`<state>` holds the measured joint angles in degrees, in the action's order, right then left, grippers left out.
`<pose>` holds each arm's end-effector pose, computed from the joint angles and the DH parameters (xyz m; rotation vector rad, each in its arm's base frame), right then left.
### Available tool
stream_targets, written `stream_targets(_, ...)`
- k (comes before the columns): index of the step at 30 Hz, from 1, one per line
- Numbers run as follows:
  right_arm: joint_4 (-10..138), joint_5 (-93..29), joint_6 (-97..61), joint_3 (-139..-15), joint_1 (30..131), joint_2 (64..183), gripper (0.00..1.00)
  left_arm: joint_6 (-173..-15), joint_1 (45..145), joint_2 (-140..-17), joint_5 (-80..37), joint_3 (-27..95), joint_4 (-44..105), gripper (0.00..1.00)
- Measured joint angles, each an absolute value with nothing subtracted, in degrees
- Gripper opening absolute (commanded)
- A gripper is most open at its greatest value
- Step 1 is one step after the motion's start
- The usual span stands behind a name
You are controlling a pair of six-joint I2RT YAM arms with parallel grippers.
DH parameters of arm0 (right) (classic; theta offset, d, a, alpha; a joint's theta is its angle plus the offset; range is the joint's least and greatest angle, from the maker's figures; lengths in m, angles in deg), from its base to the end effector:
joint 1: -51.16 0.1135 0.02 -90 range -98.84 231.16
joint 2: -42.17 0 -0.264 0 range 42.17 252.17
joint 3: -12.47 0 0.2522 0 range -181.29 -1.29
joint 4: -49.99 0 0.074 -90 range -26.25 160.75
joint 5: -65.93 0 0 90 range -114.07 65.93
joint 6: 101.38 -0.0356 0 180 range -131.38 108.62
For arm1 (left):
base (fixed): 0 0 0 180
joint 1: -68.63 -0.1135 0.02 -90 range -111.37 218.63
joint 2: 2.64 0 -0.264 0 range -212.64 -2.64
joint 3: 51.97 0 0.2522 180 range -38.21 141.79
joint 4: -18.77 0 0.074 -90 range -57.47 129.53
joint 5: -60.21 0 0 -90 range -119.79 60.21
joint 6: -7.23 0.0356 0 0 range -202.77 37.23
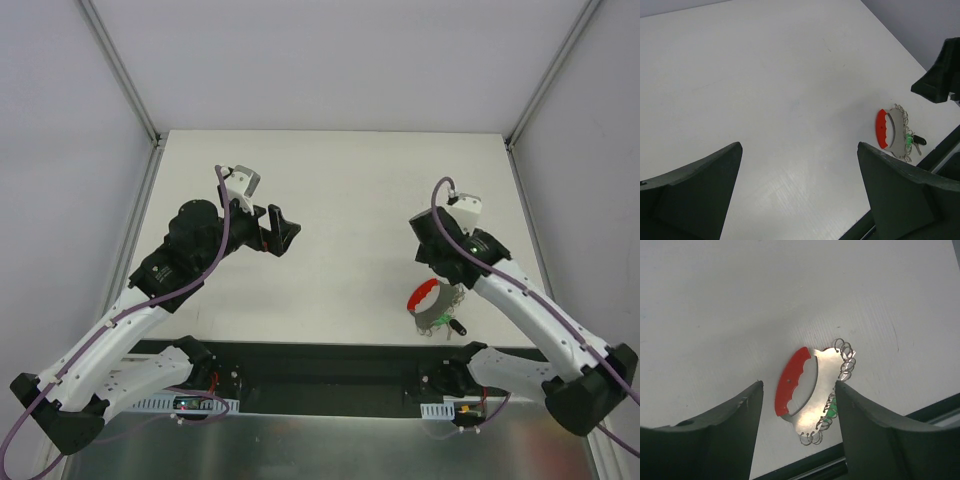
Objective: Remove the keys from the keyring
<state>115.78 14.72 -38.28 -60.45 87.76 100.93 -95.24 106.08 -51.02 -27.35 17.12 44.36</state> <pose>0.1665 0.0958 0.3211 0.0834 2.2392 -0.2586 0.1497 -0.1166 0.3907 0.4007 1.6552 -0.6926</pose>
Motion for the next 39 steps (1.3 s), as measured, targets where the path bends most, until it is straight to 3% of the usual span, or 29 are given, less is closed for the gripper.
stream_targets(11, 112.2, 7.8, -47.6, -51.5, 82.1, 119.8, 0.57, -95.3, 106.1, -51.0, -27.3, 17.1, 44.4, 0.99)
stream_targets(26, 96.6, -1.2, -49.9, -43.3, 71.1, 120.3, 0.55, -95.3, 106.1, -51.0, -27.3, 17.1, 44.4, 0.99)
stream_targets(39, 91.9, -5.2, -51.6, -43.3, 69.7, 123.6, 0.45, -95.3, 106.1, -51.4, -27.3, 17.1, 44.3, 0.99)
